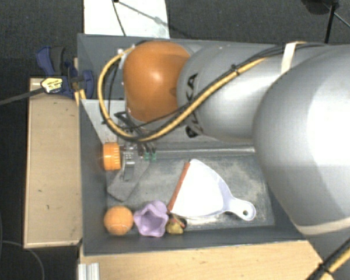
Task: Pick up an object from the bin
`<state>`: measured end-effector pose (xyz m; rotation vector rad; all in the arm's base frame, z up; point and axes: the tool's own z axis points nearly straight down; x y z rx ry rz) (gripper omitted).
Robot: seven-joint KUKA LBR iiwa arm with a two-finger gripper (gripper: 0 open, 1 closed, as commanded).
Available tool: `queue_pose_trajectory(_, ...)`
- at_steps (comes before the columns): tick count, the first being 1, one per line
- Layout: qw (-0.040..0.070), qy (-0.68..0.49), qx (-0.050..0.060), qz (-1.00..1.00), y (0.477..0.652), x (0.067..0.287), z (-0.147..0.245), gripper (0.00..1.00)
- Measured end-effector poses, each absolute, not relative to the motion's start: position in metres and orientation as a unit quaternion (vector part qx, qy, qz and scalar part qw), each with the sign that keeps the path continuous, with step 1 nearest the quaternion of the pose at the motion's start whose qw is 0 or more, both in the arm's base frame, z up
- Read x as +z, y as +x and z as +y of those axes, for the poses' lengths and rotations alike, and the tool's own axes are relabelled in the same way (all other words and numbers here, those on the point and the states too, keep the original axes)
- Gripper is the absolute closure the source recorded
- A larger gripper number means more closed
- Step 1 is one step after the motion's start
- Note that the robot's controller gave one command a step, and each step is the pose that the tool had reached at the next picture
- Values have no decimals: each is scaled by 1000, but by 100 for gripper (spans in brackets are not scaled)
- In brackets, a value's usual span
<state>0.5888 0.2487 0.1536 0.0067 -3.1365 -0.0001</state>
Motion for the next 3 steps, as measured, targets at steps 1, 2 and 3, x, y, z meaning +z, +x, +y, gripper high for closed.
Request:
queue_pose_trajectory(1, -1, -1, -1, -1000, 591, 159, 248, 0)
queue_pose_trajectory(2, -3, 199, -1, -980, 556, 100, 246, 0)
queue_pose_trajectory(3, 0, 248, -1, -969, 544, 85, 243, 0)
